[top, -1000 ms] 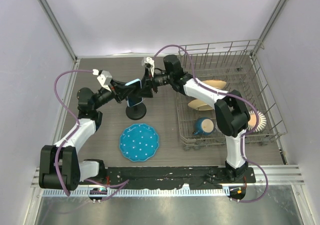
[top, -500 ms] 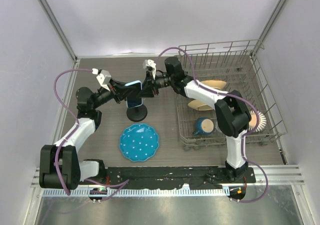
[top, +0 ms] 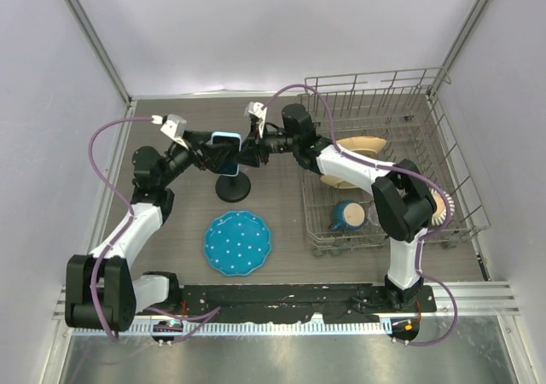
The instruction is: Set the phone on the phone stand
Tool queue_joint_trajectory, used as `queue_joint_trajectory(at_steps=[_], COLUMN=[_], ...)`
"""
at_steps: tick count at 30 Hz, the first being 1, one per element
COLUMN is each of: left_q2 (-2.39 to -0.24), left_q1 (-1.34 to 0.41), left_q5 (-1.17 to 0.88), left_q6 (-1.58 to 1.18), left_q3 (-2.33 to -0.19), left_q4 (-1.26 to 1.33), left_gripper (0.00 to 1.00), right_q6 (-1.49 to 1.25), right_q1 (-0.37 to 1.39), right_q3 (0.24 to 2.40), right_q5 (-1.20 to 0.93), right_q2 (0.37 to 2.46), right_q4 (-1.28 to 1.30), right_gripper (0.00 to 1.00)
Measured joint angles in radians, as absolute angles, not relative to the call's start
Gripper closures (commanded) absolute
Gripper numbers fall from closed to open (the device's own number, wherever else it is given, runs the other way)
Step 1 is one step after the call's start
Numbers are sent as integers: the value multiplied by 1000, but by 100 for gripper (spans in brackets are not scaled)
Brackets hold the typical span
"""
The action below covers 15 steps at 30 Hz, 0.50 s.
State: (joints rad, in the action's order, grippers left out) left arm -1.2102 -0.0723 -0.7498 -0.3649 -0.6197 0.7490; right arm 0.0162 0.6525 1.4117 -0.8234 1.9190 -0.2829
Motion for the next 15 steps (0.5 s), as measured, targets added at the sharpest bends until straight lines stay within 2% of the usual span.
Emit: queue_joint_trajectory(at_steps=[3,8,12,15], left_q2=[-1146,-1066,-1056,-1100], left_q1=[-77,-76,-66,-41], left_q5=[-599,-478,-478,-577], left_q6=[-359,-345,-324,-314], left_q3=[-622,-643,-644,-643], left_q4=[619,454,421,453], left_gripper=[17,27,22,21], right_q6=[33,51,59,78], right_q1=[648,625,599,578], right_q3=[1412,1415,1443,1478], right_q5=[-826,-867,-914,-954], right_q2=[1917,1916,1916,1925], right_q4=[-277,-263,-208,-138], right_gripper=[100,100,100,100])
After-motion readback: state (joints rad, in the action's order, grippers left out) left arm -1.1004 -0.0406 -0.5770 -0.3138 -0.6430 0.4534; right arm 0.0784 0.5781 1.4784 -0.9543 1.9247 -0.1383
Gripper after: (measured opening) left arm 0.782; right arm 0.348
